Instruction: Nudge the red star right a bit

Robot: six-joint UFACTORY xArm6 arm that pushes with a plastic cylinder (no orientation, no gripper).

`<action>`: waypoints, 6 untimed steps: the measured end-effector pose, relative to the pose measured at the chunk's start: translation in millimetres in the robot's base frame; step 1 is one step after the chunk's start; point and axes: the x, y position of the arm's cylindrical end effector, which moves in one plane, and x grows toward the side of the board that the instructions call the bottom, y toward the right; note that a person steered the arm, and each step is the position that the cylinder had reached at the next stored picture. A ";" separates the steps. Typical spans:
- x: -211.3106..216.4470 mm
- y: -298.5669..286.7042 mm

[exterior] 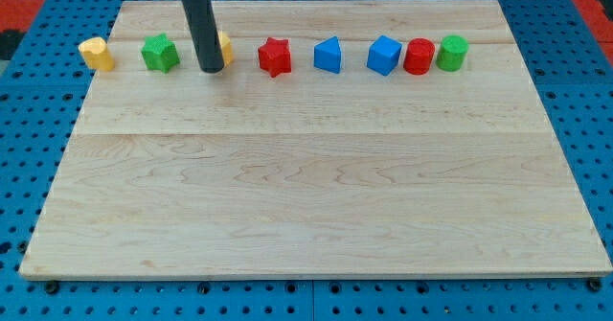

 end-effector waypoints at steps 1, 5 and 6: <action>-32.6 0.6; -26.4 28.2; -32.9 36.1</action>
